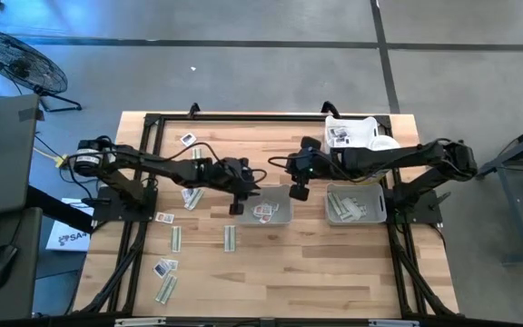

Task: Pick & Place First Aid Supplies
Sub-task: Put the orange pad into the left gray bin, then adjust the orange pad

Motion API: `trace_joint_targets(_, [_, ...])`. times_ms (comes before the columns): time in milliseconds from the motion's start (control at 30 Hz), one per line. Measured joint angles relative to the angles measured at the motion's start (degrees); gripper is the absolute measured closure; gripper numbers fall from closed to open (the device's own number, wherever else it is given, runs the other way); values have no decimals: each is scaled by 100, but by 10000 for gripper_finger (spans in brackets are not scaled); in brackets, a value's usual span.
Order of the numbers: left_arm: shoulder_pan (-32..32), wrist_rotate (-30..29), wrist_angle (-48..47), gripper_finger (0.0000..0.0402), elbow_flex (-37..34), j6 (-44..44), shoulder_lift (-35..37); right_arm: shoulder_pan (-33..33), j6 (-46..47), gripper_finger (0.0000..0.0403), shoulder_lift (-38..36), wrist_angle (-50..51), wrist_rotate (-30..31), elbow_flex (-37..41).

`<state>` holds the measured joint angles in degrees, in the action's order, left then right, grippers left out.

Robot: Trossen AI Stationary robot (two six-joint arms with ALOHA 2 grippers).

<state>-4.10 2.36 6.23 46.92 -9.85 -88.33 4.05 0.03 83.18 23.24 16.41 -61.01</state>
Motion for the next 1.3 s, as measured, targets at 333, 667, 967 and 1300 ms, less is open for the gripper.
trace_joint_targets(333, [-192, -1070, -1069, 294, -41, 957, 1106, 7, 2, 320, 2, -24, -20, 0])
trace_joint_targets(667, [-1162, -110, -1194, 294, -946, 1200, 1532, 7, 2, 320, 4, -171, -5, 0])
trace_joint_targets(967, [-1702, 9, -1020, 294, -1453, 406, 1342, 7, 2, 320, 4, -202, -5, 0])
trace_joint_targets(1300, [-1905, 764, 173, 294, -1845, -317, 1125, 7, 2, 320, 7, -525, -8, 0])
